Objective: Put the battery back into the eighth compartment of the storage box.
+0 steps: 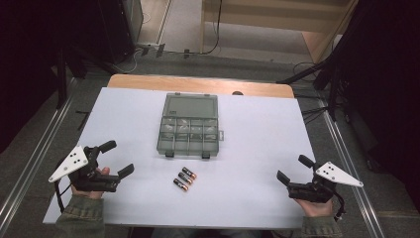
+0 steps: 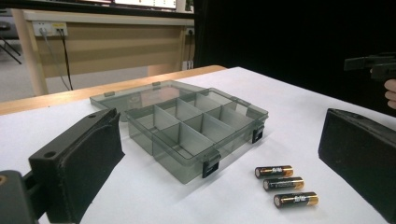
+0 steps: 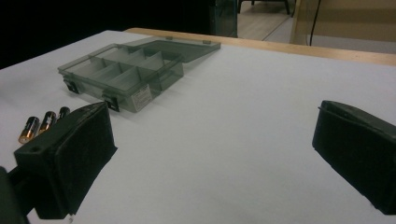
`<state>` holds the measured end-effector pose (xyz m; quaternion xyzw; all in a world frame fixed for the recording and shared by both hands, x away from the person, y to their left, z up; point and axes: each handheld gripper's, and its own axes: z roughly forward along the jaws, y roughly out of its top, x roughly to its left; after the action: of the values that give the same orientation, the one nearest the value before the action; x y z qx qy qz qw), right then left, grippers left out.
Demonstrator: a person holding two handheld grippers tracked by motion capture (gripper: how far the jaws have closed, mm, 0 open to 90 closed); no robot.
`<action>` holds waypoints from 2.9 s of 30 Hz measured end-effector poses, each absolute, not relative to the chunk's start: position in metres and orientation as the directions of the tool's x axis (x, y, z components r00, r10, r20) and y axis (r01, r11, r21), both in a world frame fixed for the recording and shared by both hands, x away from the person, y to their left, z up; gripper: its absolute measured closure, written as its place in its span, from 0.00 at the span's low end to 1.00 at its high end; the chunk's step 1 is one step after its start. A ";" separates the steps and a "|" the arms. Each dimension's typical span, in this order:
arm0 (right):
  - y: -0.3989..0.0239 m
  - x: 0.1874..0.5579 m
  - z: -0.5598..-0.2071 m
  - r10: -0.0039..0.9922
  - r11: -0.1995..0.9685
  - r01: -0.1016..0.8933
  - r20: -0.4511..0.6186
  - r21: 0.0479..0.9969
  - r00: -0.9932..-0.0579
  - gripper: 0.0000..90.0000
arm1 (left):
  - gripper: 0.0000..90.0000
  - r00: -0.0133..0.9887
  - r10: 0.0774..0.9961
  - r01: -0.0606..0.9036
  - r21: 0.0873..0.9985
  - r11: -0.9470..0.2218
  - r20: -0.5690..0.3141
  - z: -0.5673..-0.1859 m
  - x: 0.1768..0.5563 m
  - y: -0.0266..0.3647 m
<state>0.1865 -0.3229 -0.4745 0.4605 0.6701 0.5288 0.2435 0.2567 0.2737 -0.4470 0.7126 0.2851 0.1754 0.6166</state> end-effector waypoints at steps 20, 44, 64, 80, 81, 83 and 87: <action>-0.320 0.196 -0.478 0.881 0.025 0.402 0.170 0.915 -0.442 0.00 | 0.00 0.782 0.612 0.191 0.980 -0.050 -0.121 -0.446 0.258 0.275; -0.297 0.205 -0.473 0.875 0.055 0.417 0.157 0.907 -0.459 0.00 | 0.00 0.792 0.599 0.199 0.978 -0.069 -0.119 -0.448 0.262 0.271; -0.247 0.227 -0.459 0.798 0.212 0.474 0.128 0.855 -0.589 0.00 | 0.00 0.792 0.601 0.196 0.978 -0.076 -0.112 -0.448 0.262 0.271; -0.213 0.244 -0.454 0.752 0.261 0.491 0.144 0.831 -0.643 0.00 | 0.00 0.794 0.597 0.195 0.978 -0.072 -0.115 -0.448 0.262 0.271; -0.210 0.245 -0.454 0.746 0.271 0.492 0.142 0.828 -0.650 0.00 | 0.00 0.794 0.597 0.195 0.978 -0.070 -0.116 -0.448 0.262 0.271; -0.204 0.248 -0.454 0.737 0.292 0.502 0.143 0.815 -0.661 0.00 | 0.00 0.794 0.597 0.195 0.978 -0.070 -0.116 -0.448 0.262 0.271; -0.190 0.254 -0.455 0.720 0.331 0.511 0.138 0.793 -0.681 0.00 | 0.00 0.796 0.595 0.194 0.978 -0.071 -0.115 -0.448 0.262 0.271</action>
<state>0.2539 -0.1904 -0.4548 0.3813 0.8069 0.4350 0.1199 0.2618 0.2708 -0.4478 0.7139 0.2763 0.1608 0.6231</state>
